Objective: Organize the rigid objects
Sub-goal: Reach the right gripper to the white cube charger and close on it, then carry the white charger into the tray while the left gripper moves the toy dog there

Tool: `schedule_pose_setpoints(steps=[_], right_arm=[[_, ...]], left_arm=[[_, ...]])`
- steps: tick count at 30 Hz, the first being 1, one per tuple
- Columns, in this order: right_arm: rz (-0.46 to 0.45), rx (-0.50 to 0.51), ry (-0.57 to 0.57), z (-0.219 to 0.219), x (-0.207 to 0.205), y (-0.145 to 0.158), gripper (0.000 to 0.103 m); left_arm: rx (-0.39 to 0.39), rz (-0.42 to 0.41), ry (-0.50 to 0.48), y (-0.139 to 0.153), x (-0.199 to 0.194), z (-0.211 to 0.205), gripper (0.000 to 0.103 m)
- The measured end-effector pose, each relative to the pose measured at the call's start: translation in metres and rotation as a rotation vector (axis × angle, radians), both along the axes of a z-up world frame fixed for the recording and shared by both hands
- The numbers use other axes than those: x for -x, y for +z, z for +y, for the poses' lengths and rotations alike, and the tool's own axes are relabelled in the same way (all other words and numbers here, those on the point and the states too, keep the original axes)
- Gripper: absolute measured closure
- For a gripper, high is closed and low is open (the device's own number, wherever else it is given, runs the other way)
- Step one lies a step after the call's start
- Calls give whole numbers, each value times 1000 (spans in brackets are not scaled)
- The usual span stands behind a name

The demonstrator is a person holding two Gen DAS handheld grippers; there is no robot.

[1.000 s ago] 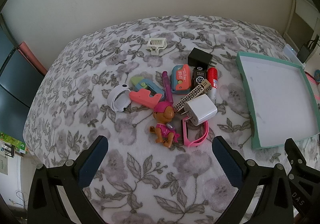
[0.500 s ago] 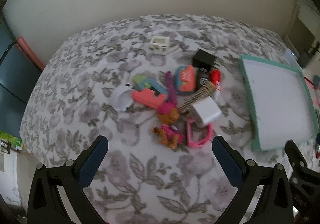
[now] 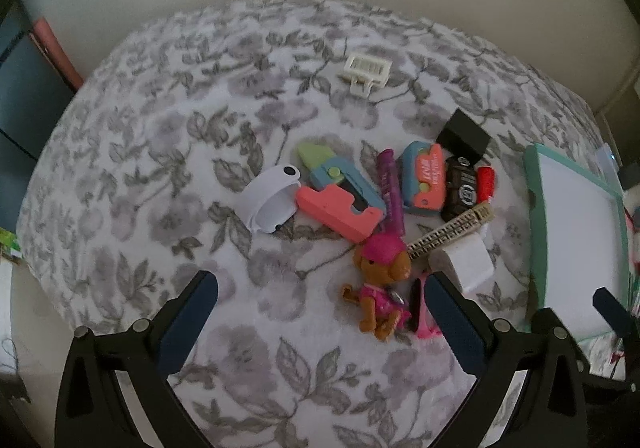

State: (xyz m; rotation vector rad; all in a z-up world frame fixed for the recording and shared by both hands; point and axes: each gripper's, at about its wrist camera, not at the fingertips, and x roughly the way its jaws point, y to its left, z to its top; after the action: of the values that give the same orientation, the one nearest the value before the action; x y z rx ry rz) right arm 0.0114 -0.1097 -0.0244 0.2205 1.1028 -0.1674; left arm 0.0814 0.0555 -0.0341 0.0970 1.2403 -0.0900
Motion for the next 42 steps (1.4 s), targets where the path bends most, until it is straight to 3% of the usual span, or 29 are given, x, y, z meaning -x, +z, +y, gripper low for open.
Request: schedule_pose_setpoints(steps=[18, 24, 29, 31, 34, 40, 41, 42], right_arm=[[110, -64, 130, 32, -59, -65, 0], [118, -89, 148, 36, -61, -72, 11], [109, -141, 168, 39, -60, -69, 28], [107, -156, 177, 41, -58, -67, 37], [114, -184, 186, 44, -56, -68, 49], [118, -222, 156, 39, -50, -68, 50], [118, -231, 151, 38, -49, -68, 50], [119, -238, 145, 36, -49, -69, 50]], left_arm=[[66, 145, 18, -57, -30, -14, 2], [112, 176, 21, -64, -31, -16, 16], [192, 206, 7, -69, -29, -21, 44], [223, 222, 5, -77, -28, -26, 49], [225, 209, 3, -79, -26, -30, 50], [269, 199, 18, -76, -26, -25, 50], [273, 197, 20, -77, -26, -26, 59], [279, 198, 21, -76, -26, -25, 60]])
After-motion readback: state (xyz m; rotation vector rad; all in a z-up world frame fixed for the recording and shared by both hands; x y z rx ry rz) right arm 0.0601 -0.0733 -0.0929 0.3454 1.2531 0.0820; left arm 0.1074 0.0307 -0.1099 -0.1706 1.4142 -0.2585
